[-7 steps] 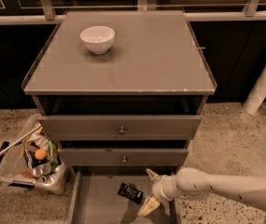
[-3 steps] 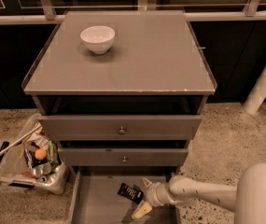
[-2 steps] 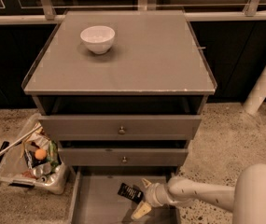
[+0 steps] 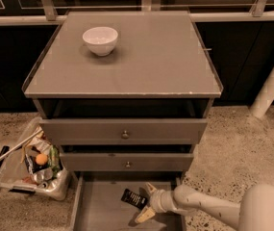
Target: Pick rxbar chocolate from bottom drawer and place on counter
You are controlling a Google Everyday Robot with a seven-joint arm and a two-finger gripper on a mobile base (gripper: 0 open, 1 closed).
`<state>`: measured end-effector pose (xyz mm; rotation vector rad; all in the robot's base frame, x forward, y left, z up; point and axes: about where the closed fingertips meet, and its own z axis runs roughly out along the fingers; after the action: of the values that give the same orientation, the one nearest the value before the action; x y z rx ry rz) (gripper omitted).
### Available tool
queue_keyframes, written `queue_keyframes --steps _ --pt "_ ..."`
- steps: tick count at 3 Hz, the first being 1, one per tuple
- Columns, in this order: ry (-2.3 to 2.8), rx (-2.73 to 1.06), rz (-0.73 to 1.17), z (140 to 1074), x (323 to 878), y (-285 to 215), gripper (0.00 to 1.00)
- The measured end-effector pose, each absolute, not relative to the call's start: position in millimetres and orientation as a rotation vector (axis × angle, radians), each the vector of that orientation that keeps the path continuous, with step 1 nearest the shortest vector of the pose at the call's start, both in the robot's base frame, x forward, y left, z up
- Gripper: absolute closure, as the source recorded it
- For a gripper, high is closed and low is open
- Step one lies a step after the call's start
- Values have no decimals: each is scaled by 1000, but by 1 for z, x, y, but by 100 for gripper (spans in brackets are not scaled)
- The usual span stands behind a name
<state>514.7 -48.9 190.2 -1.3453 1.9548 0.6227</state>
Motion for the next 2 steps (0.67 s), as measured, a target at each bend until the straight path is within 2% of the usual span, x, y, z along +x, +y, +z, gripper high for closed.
queue_keyframes --steps 2 --pt "1869 -1343 547 165 536 -45 0"
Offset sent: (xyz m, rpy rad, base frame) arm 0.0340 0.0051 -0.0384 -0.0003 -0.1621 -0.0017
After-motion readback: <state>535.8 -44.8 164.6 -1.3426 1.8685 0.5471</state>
